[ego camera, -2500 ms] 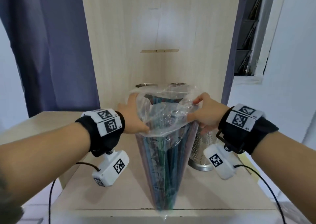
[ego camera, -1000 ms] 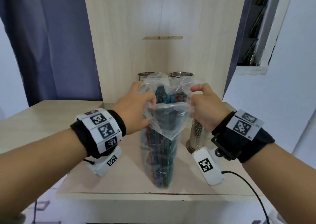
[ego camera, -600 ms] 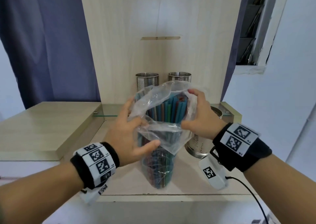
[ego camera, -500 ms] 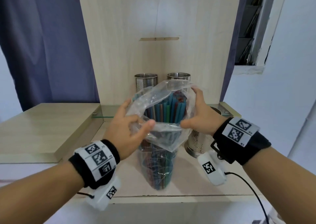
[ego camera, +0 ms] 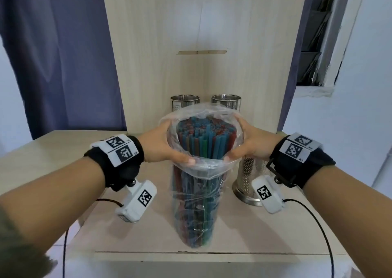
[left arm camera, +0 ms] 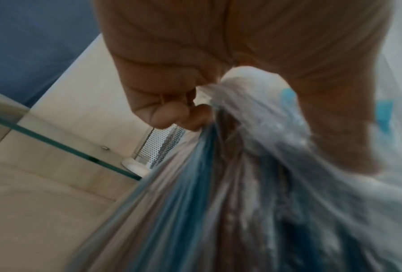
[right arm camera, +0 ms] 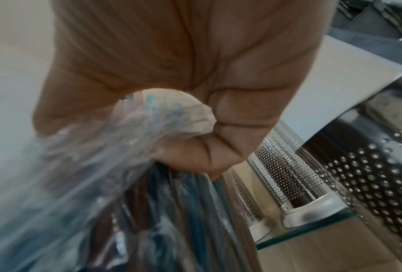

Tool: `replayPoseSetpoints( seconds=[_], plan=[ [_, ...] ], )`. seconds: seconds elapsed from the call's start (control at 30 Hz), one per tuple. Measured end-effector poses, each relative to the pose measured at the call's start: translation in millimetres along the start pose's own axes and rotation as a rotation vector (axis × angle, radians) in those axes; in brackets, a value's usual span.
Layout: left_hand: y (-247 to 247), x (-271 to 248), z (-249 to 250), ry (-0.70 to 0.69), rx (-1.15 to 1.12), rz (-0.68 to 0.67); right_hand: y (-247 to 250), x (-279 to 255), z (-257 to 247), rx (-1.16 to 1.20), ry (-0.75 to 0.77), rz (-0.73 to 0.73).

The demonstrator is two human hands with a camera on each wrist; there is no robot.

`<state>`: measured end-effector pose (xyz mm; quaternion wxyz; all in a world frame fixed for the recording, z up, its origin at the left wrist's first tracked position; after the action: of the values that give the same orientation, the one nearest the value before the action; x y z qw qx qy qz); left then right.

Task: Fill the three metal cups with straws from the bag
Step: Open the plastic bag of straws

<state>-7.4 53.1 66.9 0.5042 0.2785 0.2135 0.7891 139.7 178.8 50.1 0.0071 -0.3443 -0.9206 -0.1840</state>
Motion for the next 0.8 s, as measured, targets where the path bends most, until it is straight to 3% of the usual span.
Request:
replayPoseSetpoints(
  seconds=[0.1, 0.17, 0.23, 0.3, 0.37, 0.43, 0.47, 0.5, 0.57, 0.67, 0.8],
  plan=[
    [-16, -9, 18, -0.054, -0.071, -0.189, -12, 7, 5, 0.014, -0.030, -0.165],
    [-22, -9, 17, -0.065, -0.046, -0.238, -18, 4, 7, 0.026, -0.049, -0.230],
    [-20, -8, 13, -0.073, -0.160, -0.248, -20, -1, 10, -0.045, -0.054, -0.242],
    [-17, 2, -6, -0.092, -0.222, -0.220, -15, -6, 8, -0.128, -0.034, -0.154],
    [-4, 7, -24, -0.163, -0.184, 0.022, -12, -13, -1, -0.129, 0.074, -0.057],
    [17, 4, -33, -0.337, 0.117, 0.395, -6, -20, -8, -0.205, 0.184, 0.123],
    [23, -2, -36, -0.413, 0.192, 0.522, -2, -24, -10, -0.201, 0.203, 0.226],
    [25, -6, -37, -0.449, 0.157, 0.565, 2, -26, -8, -0.115, 0.193, 0.300],
    [24, -3, -45, -0.477, 0.038, 0.550, 3, -27, -2, 0.114, 0.144, 0.376],
    [11, -6, -35, -0.521, -0.009, 0.365, 7, -23, -4, 0.205, 0.068, 0.476],
    [6, 15, -38, -0.337, -0.321, 0.097, 18, -11, -12, 0.177, 0.013, 0.543]
  ],
)
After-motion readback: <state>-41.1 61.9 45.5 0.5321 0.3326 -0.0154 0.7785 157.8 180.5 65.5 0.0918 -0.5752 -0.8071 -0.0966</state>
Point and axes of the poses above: each hand's wrist, its own x-axis towards the middle knuckle, its own y-axis out of the back of the hand, z = x × y, the point moved 8 cm from there along x, towards the middle knuckle, and after that the axes turned 11 degrees about z, right-handed, at the moved point
